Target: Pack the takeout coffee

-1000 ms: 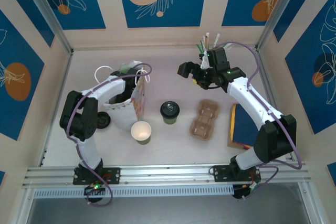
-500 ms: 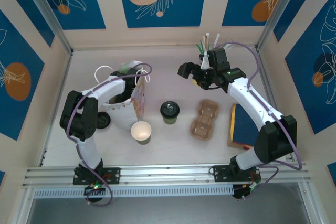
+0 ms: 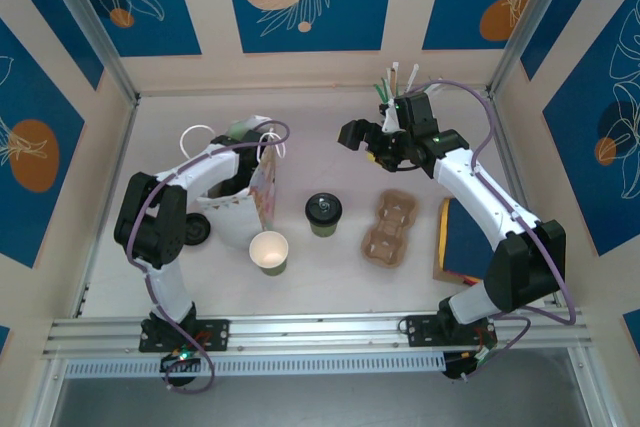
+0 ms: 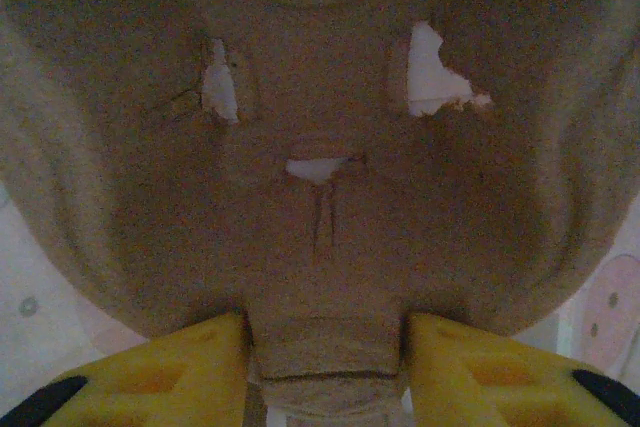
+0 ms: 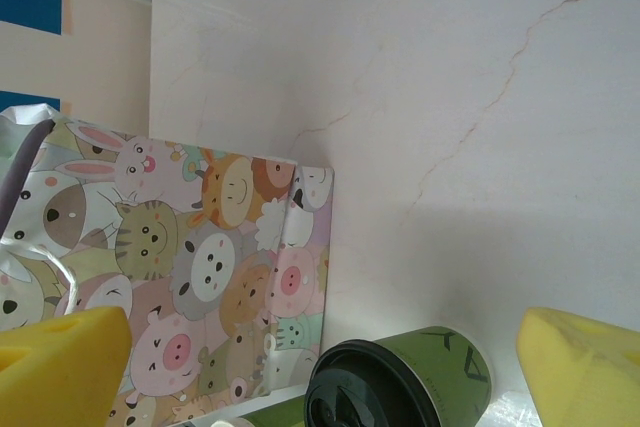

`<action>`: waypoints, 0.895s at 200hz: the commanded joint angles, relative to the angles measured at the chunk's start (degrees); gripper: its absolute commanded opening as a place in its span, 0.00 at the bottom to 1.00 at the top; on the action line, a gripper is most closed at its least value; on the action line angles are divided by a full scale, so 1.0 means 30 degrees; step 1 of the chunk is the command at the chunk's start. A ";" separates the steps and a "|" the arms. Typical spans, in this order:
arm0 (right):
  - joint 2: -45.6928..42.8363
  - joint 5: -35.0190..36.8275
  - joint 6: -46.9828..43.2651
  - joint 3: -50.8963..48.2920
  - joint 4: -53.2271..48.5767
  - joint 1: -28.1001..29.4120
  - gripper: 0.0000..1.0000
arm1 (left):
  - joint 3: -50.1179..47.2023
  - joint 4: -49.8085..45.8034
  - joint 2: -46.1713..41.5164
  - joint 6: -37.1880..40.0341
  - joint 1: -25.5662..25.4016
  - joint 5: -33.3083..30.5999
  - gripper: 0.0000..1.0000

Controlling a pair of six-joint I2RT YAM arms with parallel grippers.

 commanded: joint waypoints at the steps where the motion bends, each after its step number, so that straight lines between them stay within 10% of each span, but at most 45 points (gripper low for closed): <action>1: -0.0438 -0.0074 -0.0128 -0.0297 -0.0236 0.0092 0.99 | 0.0317 -0.1404 -0.0233 -0.0035 0.0298 -0.0531 0.47; 179: -0.0181 -0.0197 -0.0134 -0.0014 -0.0178 0.0186 0.99 | 0.2376 -0.3716 -0.2129 -0.0034 0.0312 -0.1109 0.54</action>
